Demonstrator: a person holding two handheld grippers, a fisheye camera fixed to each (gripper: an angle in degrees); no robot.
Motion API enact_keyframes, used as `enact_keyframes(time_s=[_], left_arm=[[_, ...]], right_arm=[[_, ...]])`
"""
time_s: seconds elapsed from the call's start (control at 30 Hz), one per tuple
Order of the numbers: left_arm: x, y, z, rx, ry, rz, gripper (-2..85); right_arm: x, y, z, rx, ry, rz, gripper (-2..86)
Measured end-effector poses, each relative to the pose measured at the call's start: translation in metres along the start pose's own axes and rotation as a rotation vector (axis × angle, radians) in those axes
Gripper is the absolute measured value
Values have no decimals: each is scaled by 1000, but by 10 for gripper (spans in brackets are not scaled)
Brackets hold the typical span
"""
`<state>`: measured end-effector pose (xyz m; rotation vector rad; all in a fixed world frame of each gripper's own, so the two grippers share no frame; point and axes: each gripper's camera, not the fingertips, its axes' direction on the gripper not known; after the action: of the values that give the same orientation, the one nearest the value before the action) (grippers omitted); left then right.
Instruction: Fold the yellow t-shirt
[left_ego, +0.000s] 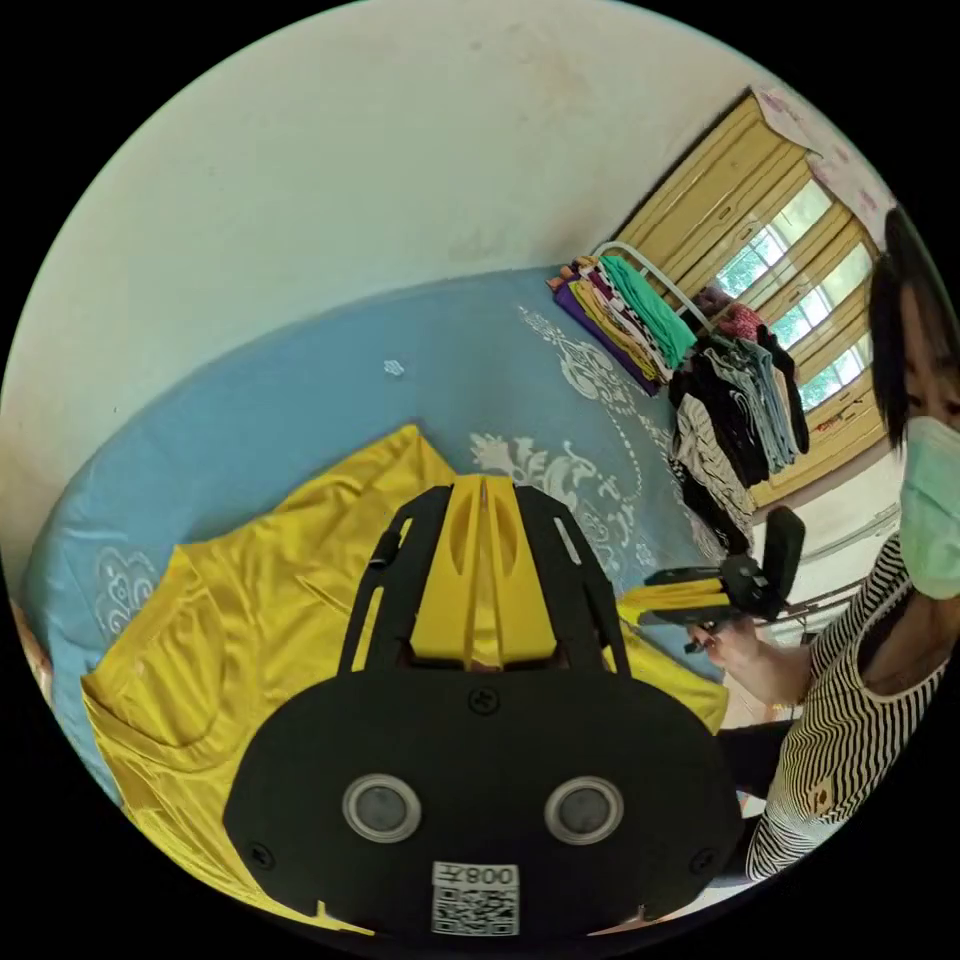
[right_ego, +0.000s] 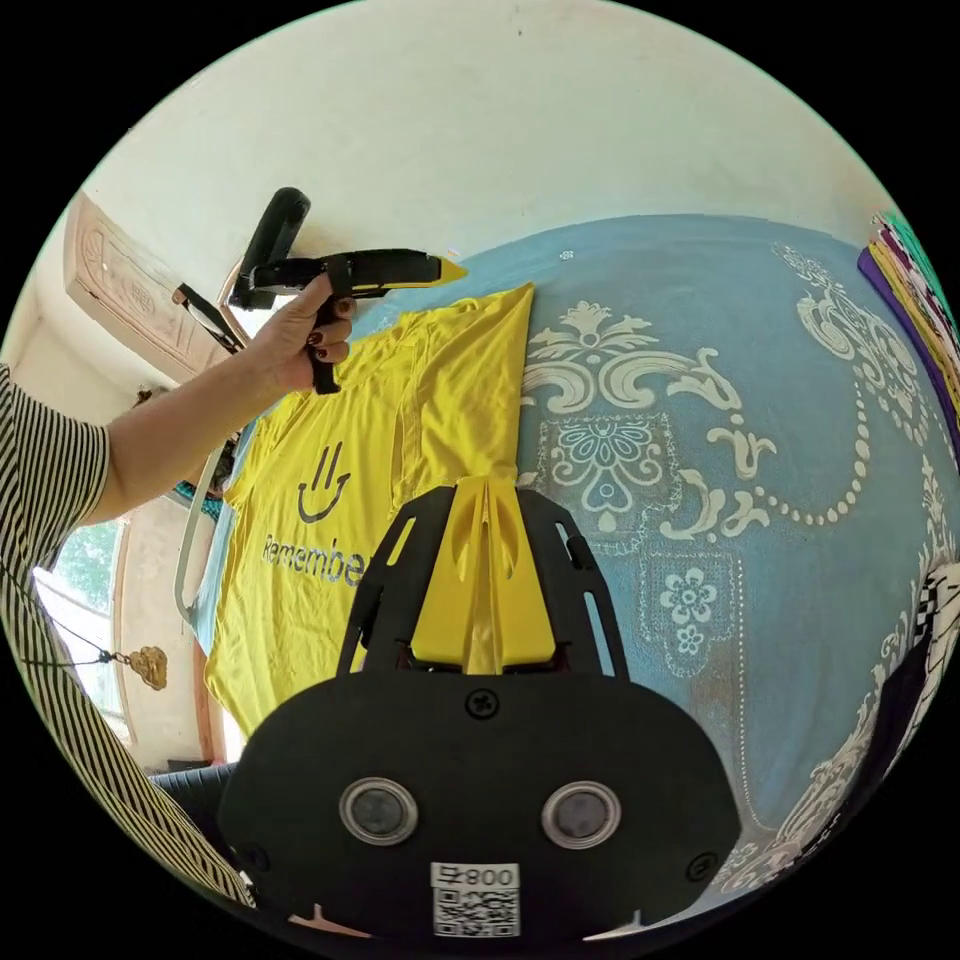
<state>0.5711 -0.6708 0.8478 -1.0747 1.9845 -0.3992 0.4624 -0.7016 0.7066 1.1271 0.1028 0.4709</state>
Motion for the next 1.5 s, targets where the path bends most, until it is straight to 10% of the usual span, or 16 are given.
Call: enact_keyframes(time_s=[0.2,1.5], left_arm=[[43,82,23,-263,-10,41,3],[92,353,-194,-51,91,-145,2]], right_arm=[[-18,-14,19,-114,51,-25,1],[-205,-266,85,-230,309,-379,2]])
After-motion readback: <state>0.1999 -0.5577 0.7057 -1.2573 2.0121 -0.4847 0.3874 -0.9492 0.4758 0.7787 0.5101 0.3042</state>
